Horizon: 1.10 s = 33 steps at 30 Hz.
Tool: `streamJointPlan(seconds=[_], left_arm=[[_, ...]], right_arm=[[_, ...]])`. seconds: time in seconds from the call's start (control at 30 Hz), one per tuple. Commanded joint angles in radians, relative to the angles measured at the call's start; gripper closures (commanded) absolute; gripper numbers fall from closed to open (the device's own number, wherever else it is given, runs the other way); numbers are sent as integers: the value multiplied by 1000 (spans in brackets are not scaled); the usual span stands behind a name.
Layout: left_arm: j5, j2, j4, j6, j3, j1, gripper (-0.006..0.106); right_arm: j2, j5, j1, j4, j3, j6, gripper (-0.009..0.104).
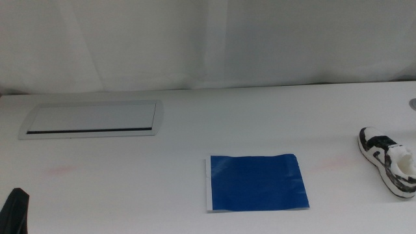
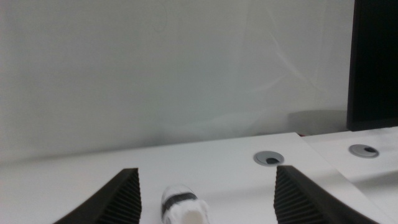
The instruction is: Use one arm to grab the shoe from the table and place it on the mat.
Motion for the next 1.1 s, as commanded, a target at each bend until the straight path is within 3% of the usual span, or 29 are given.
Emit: streamJointPlan(seconds=[0.0,0.17,0.33,0.47,0.63,0.9,1.07], left_arm=[[-11,-32,-8,-3,41,1,10],[-11,-32,-8,-3,41,1,10],[-11,-32,-8,-3,41,1,10],[-11,-32,-8,-3,41,1,10],[-11,-32,-8,-3,41,1,10],[-11,-32,-8,-3,41,1,10],[-11,-32,-8,-3,41,1,10]], right_arm=[[-31,-28,-4,12,26,39,34],[-27,10,-4,16,-85,60,34],[59,193,-4,-5,-278,-21,34],[163,251,-4,-13,-397,-14,34],[322,360,-4,32,-537,-6,34],[574,534,-4,32,-650,-127,34],[721,613,-4,75,-681,-161,34]])
